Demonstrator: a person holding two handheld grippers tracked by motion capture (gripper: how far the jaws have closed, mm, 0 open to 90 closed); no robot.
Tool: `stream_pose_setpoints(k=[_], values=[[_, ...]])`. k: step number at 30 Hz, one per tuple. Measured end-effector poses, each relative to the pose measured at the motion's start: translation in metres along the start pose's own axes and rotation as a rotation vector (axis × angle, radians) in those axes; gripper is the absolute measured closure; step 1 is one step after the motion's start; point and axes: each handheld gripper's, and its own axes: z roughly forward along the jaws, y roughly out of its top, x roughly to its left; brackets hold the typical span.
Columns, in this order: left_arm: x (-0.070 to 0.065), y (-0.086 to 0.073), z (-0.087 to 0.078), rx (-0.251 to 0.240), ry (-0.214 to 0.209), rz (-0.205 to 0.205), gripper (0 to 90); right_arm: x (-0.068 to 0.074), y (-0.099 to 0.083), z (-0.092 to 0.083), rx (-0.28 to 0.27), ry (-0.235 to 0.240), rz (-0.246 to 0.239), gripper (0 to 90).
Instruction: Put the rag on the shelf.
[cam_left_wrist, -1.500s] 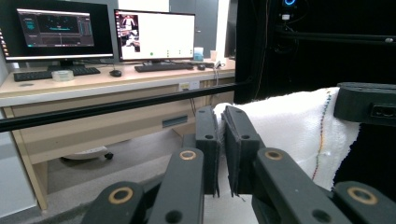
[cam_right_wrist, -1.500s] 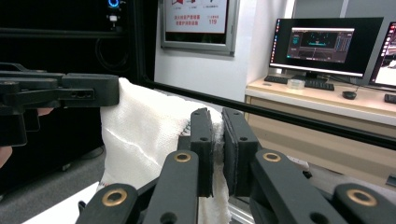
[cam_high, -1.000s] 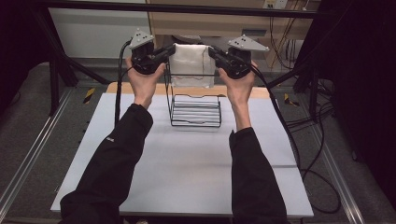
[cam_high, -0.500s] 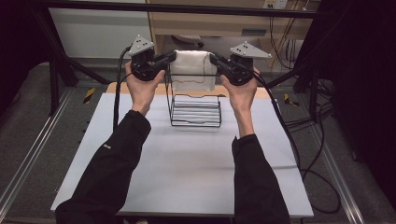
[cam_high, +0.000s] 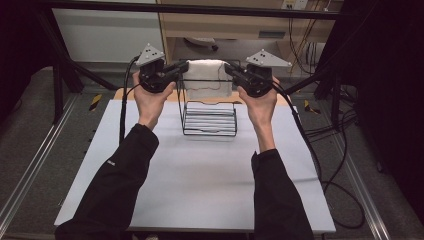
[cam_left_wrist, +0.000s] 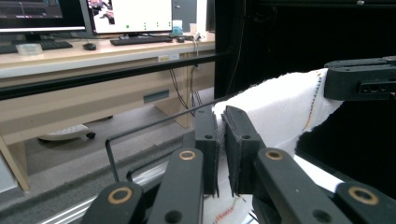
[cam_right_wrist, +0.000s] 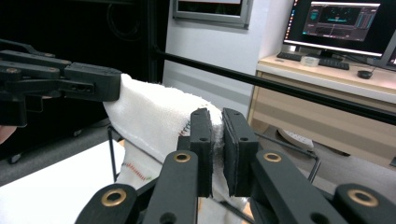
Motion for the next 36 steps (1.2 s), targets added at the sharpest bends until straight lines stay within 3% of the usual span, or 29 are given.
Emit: stream_pose_setpoints(k=[8, 16, 25, 32, 36], values=[[-0.006, -0.009, -0.01, 0.047, -0.033, -0.01, 83.2, 0.006, -0.01, -0.01, 0.036, 0.032, 0.003, 83.4], [-0.015, -0.02, -0.018, 0.089, -0.031, 0.034, 82.2, 0.011, -0.025, -0.016, 0.072, 0.059, 0.015, 83.2], [-0.017, -0.03, -0.02, 0.119, -0.038, 0.037, 80.3, 0.011, -0.037, -0.016, 0.092, 0.074, 0.011, 83.3], [-0.013, -0.017, -0.036, 0.116, -0.037, 0.022, 78.8, 0.011, -0.04, -0.015, 0.095, 0.078, 0.01, 83.3], [-0.011, -0.002, -0.036, 0.121, -0.011, 0.024, 88.9, 0.011, -0.043, -0.014, 0.095, 0.076, 0.013, 83.3]])
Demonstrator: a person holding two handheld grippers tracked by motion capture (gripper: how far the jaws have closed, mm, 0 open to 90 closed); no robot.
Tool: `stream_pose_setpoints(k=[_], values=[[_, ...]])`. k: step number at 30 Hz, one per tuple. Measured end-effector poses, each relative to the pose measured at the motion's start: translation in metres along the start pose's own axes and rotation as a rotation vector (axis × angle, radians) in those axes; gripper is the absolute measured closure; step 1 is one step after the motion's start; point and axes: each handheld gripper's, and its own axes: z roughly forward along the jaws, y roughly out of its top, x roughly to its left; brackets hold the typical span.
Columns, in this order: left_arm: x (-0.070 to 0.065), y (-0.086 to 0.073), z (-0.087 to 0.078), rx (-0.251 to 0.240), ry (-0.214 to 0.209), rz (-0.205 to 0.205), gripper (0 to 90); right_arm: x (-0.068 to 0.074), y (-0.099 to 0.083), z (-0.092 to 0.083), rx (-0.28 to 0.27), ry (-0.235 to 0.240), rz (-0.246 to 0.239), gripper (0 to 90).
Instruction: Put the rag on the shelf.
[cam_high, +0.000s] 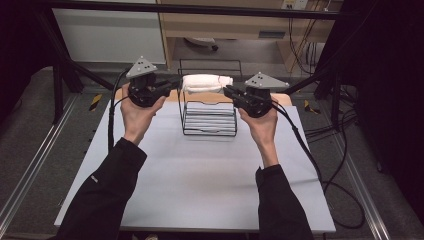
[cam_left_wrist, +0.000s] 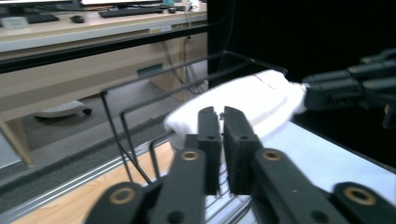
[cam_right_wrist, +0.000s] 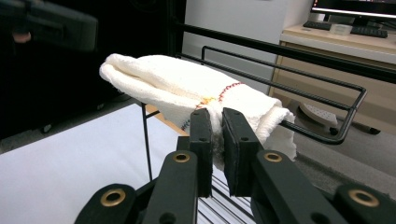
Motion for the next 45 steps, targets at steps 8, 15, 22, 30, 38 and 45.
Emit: stream_pose_setpoints(k=[8, 15, 22, 30, 38, 45], values=[[-0.002, 0.008, 0.021, 0.057, -0.001, -0.007, 89.9, 0.0, -0.002, 0.001, -0.001, 0.005, -0.002, 83.2], [-0.004, -0.008, 0.03, 0.111, -0.043, -0.01, 89.9, -0.001, -0.006, 0.001, 0.005, 0.011, -0.004, 82.1], [-0.003, -0.016, 0.034, 0.127, -0.048, -0.004, 90.0, 0.0, -0.006, 0.0, 0.009, 0.024, -0.008, 78.1], [-0.006, -0.025, 0.04, 0.145, -0.044, 0.007, 90.0, 0.001, -0.002, -0.003, -0.034, 0.042, 0.008, 71.0], [-0.005, -0.033, 0.049, 0.161, -0.032, 0.007, 90.0, 0.001, -0.009, 0.01, 0.058, 0.037, 0.026, 89.6], [-0.003, -0.039, 0.056, 0.158, -0.018, 0.003, 90.0, -0.004, -0.017, 0.024, 0.08, -0.016, 0.031, 90.0]])
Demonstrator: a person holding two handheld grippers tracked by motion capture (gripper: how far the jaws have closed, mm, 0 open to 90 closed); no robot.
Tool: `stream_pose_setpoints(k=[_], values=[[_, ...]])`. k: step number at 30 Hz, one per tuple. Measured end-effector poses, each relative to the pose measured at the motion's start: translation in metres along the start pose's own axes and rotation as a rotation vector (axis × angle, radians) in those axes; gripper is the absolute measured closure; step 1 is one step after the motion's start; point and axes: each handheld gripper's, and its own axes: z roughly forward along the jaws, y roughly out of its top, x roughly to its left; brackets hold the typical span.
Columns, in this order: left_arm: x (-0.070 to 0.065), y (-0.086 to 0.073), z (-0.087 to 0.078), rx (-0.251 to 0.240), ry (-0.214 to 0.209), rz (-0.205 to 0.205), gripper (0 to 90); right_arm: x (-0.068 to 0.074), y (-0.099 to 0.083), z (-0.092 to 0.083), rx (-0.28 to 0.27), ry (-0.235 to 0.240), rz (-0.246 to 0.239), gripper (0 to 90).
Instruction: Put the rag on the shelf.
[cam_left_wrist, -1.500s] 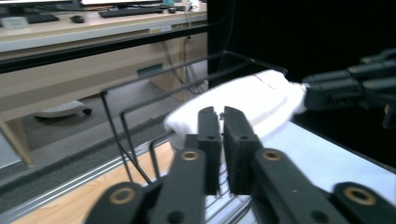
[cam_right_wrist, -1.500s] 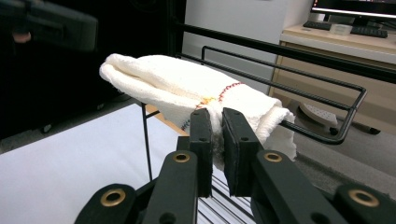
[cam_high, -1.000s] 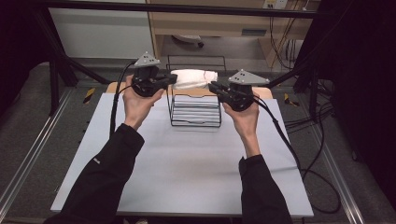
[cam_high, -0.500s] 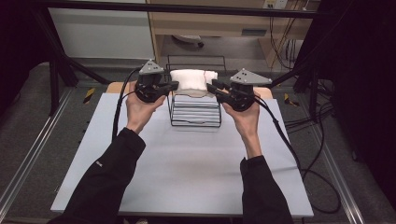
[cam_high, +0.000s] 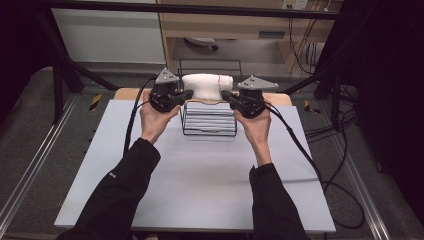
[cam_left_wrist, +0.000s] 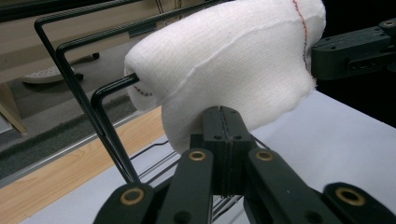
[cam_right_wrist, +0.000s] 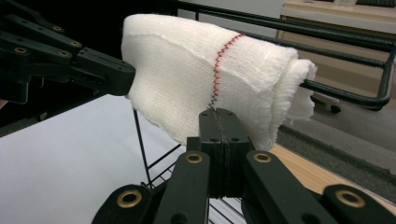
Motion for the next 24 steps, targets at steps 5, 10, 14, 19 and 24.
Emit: stream_pose_setpoints(k=[5, 10, 14, 19, 24], values=[[-0.001, -0.002, -0.002, -0.01, -0.005, 0.001, 89.9, 0.001, 0.0, -0.001, -0.013, 0.005, 0.004, 88.6], [-0.003, -0.005, -0.014, -0.01, -0.02, 0.004, 85.0, 0.003, 0.001, -0.015, -0.029, 0.022, 0.002, 78.1], [-0.005, -0.013, -0.026, 0.013, -0.029, 0.007, 74.5, 0.002, -0.002, -0.027, -0.03, 0.039, 0.028, 62.7], [-0.004, -0.027, -0.034, 0.057, -0.034, 0.022, 61.3, -0.002, -0.012, -0.037, -0.015, 0.034, 0.048, 46.1], [-0.003, -0.049, -0.04, 0.089, -0.055, 0.013, 48.9, -0.003, -0.026, -0.042, 0.014, 0.025, 0.064, 27.3]])
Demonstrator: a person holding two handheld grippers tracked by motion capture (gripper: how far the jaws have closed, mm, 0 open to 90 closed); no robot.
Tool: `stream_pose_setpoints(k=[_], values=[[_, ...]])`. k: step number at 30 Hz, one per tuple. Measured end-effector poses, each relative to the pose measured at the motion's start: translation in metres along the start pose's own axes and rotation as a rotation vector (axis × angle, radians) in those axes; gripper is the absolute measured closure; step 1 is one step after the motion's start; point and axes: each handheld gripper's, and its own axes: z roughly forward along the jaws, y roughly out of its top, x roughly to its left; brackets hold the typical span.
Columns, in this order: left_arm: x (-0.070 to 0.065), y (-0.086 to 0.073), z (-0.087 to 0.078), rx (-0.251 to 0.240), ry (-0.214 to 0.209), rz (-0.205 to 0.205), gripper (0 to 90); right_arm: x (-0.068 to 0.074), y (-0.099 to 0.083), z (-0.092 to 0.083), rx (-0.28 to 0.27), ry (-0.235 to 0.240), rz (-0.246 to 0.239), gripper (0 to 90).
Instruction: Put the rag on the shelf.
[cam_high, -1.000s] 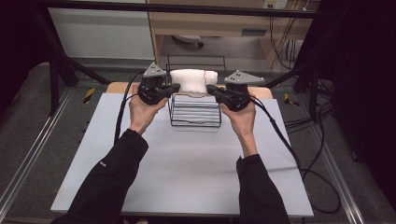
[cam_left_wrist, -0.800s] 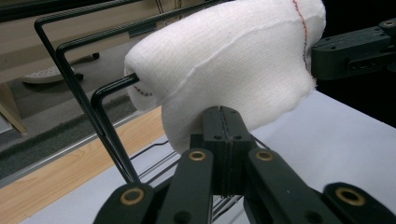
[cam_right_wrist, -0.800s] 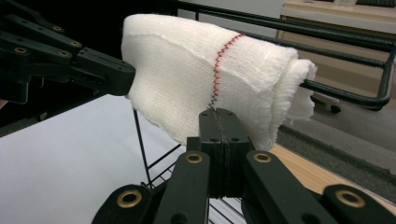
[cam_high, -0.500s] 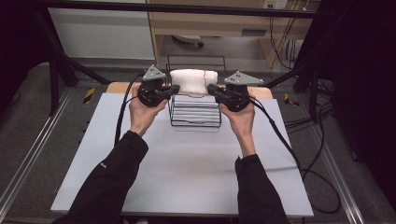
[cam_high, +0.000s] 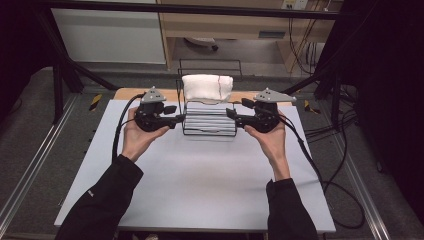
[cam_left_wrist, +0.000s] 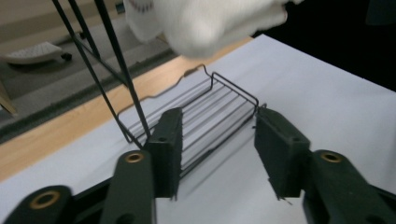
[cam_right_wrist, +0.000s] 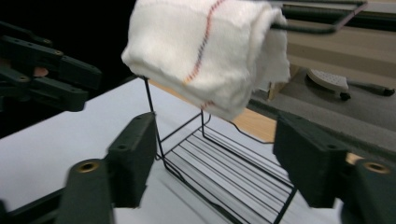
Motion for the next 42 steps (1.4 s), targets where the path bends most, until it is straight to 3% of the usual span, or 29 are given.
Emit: stream_pose_setpoints(k=[6, 10, 17, 31, 42], values=[[0.002, -0.034, -0.003, 0.034, -0.007, -0.009, 34.0, -0.004, -0.02, -0.003, 0.037, -0.004, 0.021, 13.3], [0.005, -0.058, -0.005, 0.051, -0.012, -0.023, 24.8, -0.007, -0.035, -0.005, 0.047, 0.013, 0.043, 8.4], [0.008, -0.091, -0.015, 0.072, -0.004, -0.044, 13.0, -0.008, -0.065, -0.008, 0.114, 0.037, 0.075, 1.5], [0.011, -0.151, -0.039, 0.103, 0.012, -0.096, 9.0, -0.015, -0.121, -0.029, 0.179, 0.062, 0.124, 0.5], [0.02, -0.181, -0.055, 0.107, 0.032, -0.12, 9.0, -0.021, -0.161, -0.052, 0.228, 0.075, 0.149, 0.5]])
